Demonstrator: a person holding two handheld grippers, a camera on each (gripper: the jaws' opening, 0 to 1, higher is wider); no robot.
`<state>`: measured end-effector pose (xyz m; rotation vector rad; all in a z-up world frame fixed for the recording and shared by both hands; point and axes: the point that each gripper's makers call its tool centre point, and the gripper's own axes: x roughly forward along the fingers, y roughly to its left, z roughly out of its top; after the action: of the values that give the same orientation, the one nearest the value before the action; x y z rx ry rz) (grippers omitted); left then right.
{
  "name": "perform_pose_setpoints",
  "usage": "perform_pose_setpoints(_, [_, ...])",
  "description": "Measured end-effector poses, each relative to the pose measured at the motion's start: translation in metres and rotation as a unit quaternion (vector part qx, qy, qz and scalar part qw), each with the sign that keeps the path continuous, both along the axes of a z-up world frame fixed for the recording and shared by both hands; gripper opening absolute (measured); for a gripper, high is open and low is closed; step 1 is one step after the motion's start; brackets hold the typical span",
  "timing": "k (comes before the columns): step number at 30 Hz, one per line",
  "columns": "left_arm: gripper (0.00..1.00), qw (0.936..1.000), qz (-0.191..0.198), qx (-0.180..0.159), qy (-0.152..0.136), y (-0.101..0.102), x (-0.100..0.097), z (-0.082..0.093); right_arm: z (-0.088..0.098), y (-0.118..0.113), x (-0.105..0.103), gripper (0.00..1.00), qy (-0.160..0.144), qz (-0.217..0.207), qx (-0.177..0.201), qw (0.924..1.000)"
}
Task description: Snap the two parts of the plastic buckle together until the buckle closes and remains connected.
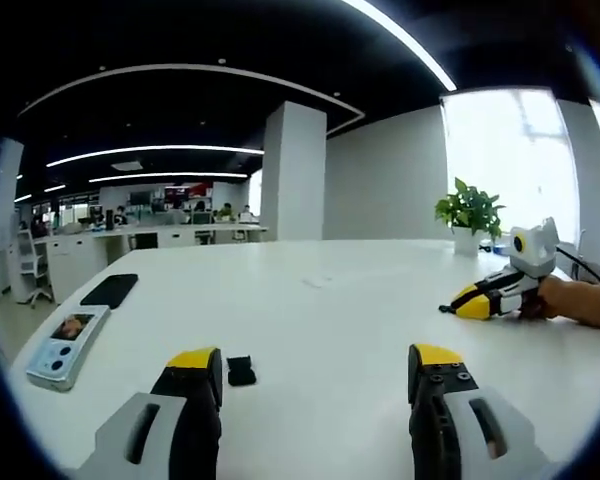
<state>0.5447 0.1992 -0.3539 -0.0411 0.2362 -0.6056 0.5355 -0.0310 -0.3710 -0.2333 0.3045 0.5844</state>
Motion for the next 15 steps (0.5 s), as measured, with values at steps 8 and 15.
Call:
perform_pose_setpoints(8, [0.78, 0.9999, 0.002, -0.001, 0.011, 0.004, 0.013, -0.001, 0.0, 0.0, -0.001, 0.13, -0.003, 0.001, -0.003, 1.0])
perform_pose_setpoints(15, [0.78, 0.9998, 0.007, 0.009, 0.017, 0.003, 0.007, -0.006, 0.001, 0.002, -0.002, 0.13, -0.001, 0.005, -0.001, 1.0])
